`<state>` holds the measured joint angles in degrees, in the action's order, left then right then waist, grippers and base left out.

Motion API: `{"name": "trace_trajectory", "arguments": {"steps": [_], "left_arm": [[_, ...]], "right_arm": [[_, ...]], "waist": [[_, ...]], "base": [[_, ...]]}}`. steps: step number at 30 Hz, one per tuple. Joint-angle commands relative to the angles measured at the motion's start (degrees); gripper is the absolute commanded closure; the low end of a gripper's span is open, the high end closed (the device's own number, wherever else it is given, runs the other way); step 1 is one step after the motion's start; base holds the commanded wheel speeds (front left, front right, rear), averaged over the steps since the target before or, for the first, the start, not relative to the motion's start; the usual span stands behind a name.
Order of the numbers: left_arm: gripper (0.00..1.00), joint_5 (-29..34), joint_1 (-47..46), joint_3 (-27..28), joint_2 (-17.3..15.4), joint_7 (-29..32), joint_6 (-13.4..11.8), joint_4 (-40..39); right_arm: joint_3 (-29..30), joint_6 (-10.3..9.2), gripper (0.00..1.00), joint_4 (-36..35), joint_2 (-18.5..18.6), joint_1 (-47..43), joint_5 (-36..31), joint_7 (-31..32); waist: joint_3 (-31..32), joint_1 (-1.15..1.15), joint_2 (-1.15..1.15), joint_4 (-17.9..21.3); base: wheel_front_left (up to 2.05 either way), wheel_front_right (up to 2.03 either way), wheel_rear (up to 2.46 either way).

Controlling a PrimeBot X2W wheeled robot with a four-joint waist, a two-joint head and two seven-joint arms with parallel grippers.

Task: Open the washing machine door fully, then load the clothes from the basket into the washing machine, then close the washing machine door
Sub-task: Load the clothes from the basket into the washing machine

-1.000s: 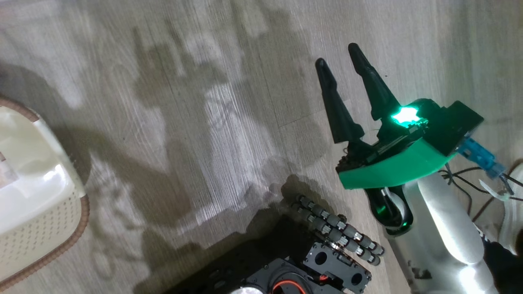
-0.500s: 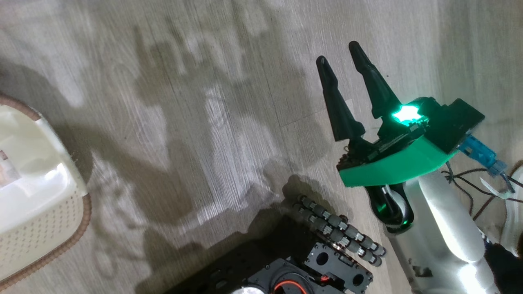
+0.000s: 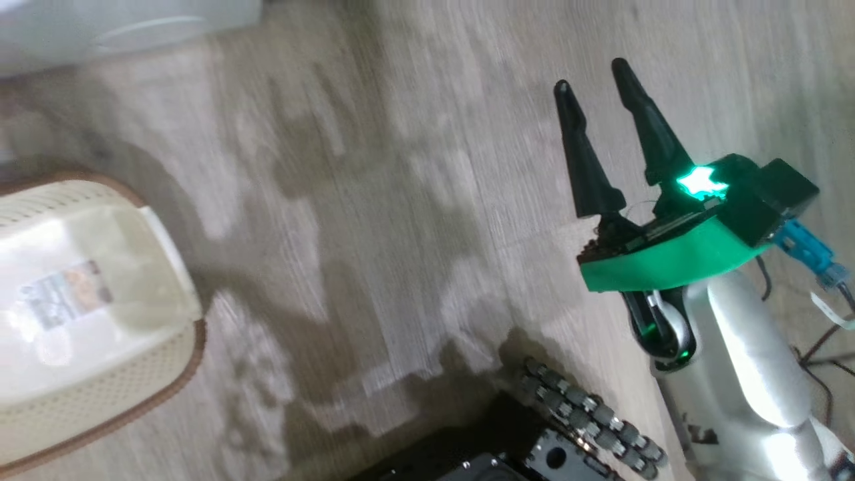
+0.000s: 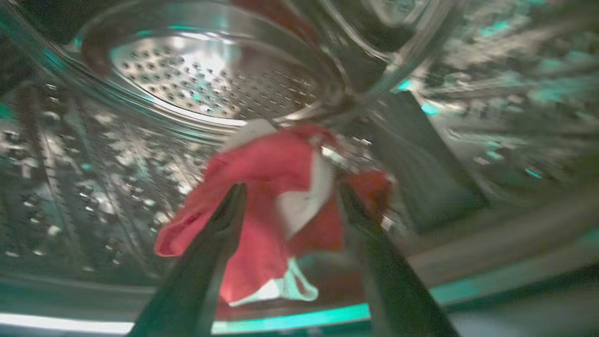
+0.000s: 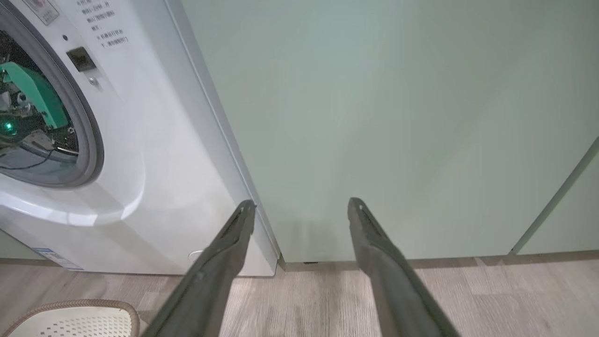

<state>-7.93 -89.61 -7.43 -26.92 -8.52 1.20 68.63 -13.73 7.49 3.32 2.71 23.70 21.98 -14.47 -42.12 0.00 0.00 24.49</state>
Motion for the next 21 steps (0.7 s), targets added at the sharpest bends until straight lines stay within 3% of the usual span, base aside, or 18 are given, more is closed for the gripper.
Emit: {"name": "trace_trajectory", "arguments": {"steps": [1,8,16,21], "left_arm": [[0.00,-0.6,1.8,-0.1,-0.9,-1.5,0.7,-0.6],[0.00,-1.5,10.4,-2.1,2.6,-4.7,4.5,1.3],[0.00,-4.4,20.5,-1.7,6.2,-6.3,5.7,-0.4],[0.00,-5.9,30.5,-1.4,8.9,-6.5,5.9,-6.8]], "right_arm": [[0.2,0.00,0.00,-1.3,0.2,-2.8,-1.2,-0.5],[2.8,0.00,0.00,-0.5,0.2,-5.6,-5.9,-0.5],[5.5,0.00,0.00,-0.4,1.0,-8.6,-8.6,-0.5],[6.4,0.00,0.00,-0.3,2.0,-11.1,-9.2,-0.5]], "waist": [[4.4,0.00,0.00,-3.2],[11.8,0.00,0.00,-7.6],[18.7,0.00,0.00,-12.0],[23.6,0.00,0.00,-14.8]], "base": [[0.00,0.00,0.00],[0.00,0.00,0.00],[0.00,0.00,0.00],[0.00,0.00,0.00]]}}
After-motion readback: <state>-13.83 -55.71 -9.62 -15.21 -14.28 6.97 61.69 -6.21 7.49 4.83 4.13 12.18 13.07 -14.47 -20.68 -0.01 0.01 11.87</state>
